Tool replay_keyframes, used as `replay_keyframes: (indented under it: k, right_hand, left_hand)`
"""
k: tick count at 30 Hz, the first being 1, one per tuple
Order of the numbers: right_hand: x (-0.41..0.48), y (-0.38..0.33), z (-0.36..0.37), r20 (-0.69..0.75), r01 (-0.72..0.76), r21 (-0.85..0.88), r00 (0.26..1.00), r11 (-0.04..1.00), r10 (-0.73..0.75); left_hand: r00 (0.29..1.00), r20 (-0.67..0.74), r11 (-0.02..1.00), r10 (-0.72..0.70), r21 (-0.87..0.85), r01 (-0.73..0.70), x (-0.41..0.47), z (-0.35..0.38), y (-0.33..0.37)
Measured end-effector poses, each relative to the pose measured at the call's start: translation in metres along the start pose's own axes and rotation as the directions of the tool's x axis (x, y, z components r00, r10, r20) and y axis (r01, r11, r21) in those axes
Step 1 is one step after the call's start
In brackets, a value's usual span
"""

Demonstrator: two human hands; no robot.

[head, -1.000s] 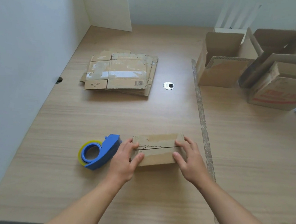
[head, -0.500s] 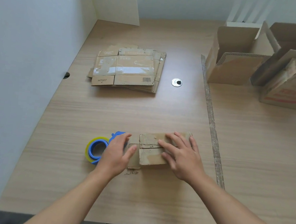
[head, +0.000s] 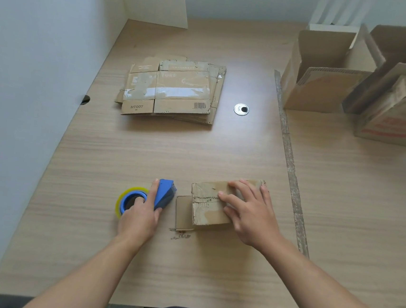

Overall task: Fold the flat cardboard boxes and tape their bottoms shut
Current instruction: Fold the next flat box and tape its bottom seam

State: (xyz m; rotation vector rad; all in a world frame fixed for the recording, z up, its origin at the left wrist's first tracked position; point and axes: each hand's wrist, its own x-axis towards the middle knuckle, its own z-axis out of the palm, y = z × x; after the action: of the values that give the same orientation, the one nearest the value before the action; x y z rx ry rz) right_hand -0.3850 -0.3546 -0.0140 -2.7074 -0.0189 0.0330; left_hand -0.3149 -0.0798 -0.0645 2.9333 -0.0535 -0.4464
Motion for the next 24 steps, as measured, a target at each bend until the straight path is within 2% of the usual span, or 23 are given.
replay_keyframes:
  k: [5,10,12,14,16,18,24]
  right_hand:
    - [0.003,0.0,-0.001,0.013,-0.02,0.038,1.0,0.999,0.019]
    - [0.005,0.003,-0.002,-0.003,-0.062,0.121,0.998,0.991,0.063]
    - [0.006,0.003,-0.004,-0.009,-0.103,0.202,0.994,0.974,0.107]
    - [0.007,0.002,-0.006,0.005,-0.113,0.282,0.993,0.953,0.116]
    - [0.006,0.002,-0.007,0.001,-0.101,0.339,0.994,0.935,0.107]
    - [0.006,0.005,-0.01,-0.017,-0.089,0.405,0.994,0.91,0.104]
    - [0.001,0.011,-0.015,0.026,-0.047,0.456,0.999,0.889,0.039]
  left_hand:
    - [0.999,0.021,0.994,0.026,-0.109,-0.023,0.003,-0.014,-0.003]
    - [0.973,-0.077,0.944,0.217,-0.236,-0.23,-0.007,-0.058,0.004]
    - [0.925,-0.145,0.901,0.352,-0.213,-0.377,-0.018,-0.078,0.011]
    - [0.836,-0.184,0.827,0.517,-0.144,-0.543,-0.029,-0.092,0.021]
    - [0.747,-0.163,0.753,0.644,-0.039,-0.657,-0.036,-0.099,0.033]
    - [0.687,-0.131,0.696,0.715,0.039,-0.717,-0.038,-0.098,0.044]
    - [0.653,-0.035,0.654,0.756,0.074,-0.753,-0.035,-0.085,0.061]
